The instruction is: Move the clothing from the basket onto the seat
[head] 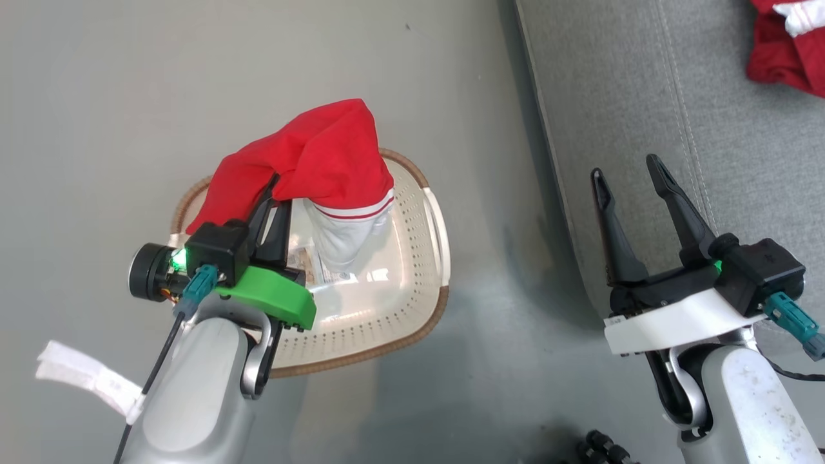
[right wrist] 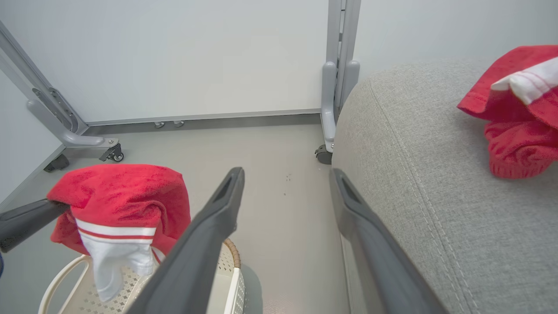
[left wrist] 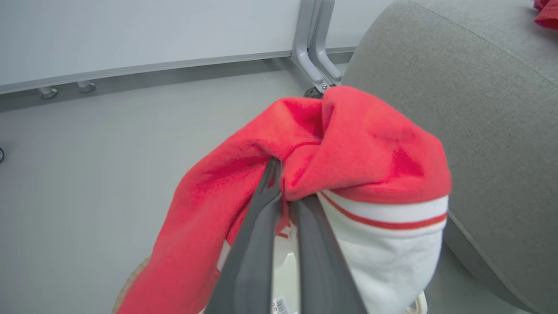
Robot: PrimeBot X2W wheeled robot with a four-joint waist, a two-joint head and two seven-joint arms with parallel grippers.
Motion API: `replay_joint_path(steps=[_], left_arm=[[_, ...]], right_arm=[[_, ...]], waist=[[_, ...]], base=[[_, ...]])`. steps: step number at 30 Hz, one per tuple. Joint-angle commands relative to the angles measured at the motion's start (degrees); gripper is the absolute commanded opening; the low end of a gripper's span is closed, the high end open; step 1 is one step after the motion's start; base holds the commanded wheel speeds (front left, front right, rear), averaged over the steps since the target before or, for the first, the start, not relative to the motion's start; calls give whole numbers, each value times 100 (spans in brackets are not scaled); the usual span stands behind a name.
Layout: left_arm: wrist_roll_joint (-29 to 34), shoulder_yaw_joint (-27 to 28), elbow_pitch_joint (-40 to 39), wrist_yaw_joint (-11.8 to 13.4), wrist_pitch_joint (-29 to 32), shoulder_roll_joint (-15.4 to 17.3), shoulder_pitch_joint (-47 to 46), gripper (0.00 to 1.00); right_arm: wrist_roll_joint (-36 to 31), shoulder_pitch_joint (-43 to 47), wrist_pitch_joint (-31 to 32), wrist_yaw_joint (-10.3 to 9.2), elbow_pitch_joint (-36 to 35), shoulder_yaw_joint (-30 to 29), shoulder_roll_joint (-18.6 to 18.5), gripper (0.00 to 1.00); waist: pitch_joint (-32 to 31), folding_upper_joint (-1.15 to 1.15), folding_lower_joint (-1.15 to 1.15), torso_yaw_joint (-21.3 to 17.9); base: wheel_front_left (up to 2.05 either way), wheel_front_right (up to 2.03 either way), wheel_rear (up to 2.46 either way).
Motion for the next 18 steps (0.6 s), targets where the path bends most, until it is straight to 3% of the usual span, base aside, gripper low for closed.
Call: replay_joint_path(steps=[1, 18], left_arm=[[28, 74, -149, -2, -3, -37, 153, 0], [356, 724, -2315, -201, -3, -284, 837, 0]], right_arm=[[-39, 112, 39, -6, -40, -30, -17, 100], [-96, 755, 573, -6, -335, -108, -68, 100]], waist=[[-521, 0, 0, 337], [-1884, 0, 0, 729]], base=[[0, 0, 0], [0, 0, 0]])
